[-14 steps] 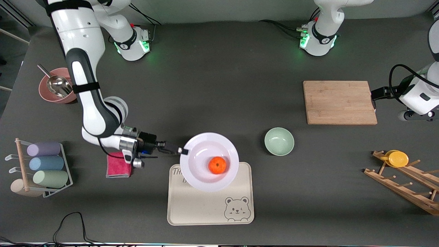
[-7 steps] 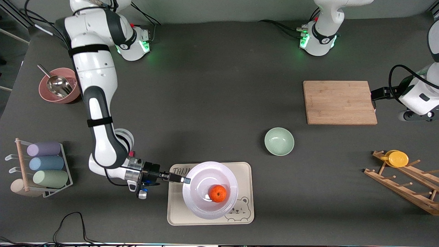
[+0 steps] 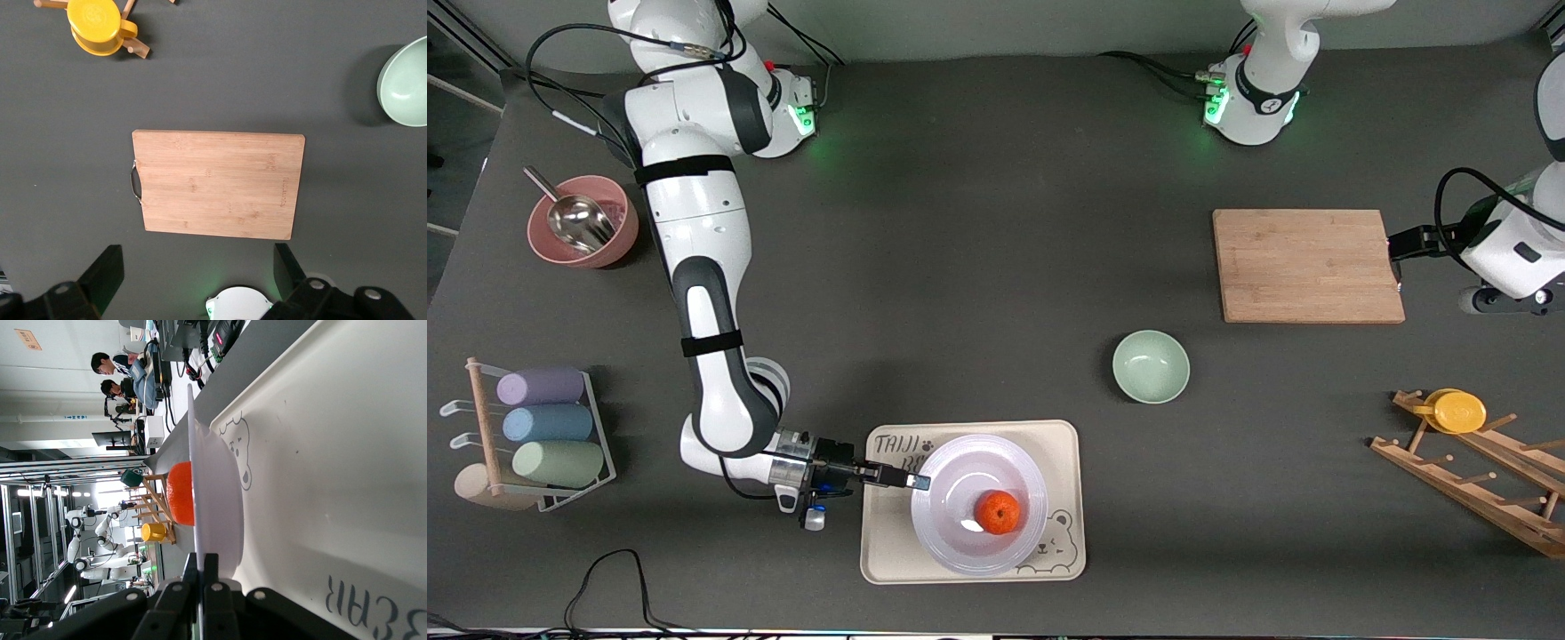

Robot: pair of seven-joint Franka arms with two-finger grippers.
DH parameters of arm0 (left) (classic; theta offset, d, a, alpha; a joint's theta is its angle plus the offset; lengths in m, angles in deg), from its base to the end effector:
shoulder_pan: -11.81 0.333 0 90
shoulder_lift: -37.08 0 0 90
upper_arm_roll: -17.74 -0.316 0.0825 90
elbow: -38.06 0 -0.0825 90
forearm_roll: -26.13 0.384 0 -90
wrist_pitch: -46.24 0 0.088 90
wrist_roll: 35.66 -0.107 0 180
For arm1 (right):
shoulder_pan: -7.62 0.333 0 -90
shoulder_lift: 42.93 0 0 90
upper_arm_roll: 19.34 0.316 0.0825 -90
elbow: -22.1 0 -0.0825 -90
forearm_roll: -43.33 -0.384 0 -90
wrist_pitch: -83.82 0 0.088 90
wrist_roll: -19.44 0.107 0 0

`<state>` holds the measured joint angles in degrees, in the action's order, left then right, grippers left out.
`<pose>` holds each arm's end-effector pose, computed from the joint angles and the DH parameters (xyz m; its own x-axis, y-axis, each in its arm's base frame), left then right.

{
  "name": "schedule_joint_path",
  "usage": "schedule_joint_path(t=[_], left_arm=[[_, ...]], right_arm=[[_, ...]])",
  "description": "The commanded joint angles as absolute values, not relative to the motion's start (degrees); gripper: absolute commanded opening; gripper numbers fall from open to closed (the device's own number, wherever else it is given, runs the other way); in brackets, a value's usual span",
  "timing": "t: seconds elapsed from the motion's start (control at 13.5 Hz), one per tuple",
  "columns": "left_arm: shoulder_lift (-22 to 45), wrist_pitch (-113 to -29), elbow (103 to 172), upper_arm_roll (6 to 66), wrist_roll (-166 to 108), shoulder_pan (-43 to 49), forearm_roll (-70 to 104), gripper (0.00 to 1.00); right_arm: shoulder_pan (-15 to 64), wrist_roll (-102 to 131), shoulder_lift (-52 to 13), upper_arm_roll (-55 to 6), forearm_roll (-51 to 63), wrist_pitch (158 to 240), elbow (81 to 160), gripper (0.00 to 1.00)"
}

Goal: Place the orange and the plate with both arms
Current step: 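Lower the plate onto the placemat and open the right gripper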

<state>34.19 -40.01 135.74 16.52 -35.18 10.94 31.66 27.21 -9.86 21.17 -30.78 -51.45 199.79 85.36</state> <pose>0.5498 0.0140 0.5302 0.9690 0.0208 -0.2462 -0.0035 -0.9952 -0.0979 0.7484 0.2212 0.1554 0.9806 -0.1936 -0.0294 -0.0966 -0.3477 -0.9326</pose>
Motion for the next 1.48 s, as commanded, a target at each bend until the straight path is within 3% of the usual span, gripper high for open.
schedule_joint_path(t=[0.0, 0.52, 0.67, 0.74, 0.81, 0.89, 0.96, 1.41], left_arm=[[34.4, -39.1, 135.4, 16.6, -35.4, 10.8, 32.4, 1.0], [34.5, -39.0, 135.4, 16.6, -35.4, 10.8, 32.4, 1.0], [34.5, -39.0, 135.4, 16.6, -35.4, 10.8, 32.4, 1.0], [34.5, -39.0, 135.4, 16.6, -35.4, 10.8, 32.4, 1.0], [34.4, -39.0, 135.4, 16.6, -35.6, 10.8, 32.4, 1.0], [34.5, -38.9, 135.4, 16.6, -35.6, 10.8, 32.4, 1.0], [34.5, -38.9, 135.4, 16.6, -35.6, 10.8, 32.4, 1.0], [34.4, -38.9, 135.4, 16.6, -35.6, 10.8, 32.5, 1.0]], right_arm=[[26.8, -8.1, 22.6, -30.4, -50.7, 199.3, 82.3, 0.0], [26.8, -8.3, 23.3, -30.4, -50.4, 199.3, 82.7, 0.0], [26.8, -8.3, 23.3, -30.4, -48.5, 199.3, 82.6, 0.13], [26.9, -8.3, 23.2, -30.4, -48.3, 199.3, 82.6, 0.28], [26.9, -8.3, 23.3, -30.4, -48.2, 199.3, 82.7, 0.33], [26.9, -8.3, 23.2, -30.4, -47.8, 199.3, 82.7, 0.52], [27.0, -8.5, 23.1, -30.4, -47.3, 199.3, 82.7, 1.0], [27.0, -6.8, 21.2, -30.8, -36.2, 199.8, 81.0, 1.0]])
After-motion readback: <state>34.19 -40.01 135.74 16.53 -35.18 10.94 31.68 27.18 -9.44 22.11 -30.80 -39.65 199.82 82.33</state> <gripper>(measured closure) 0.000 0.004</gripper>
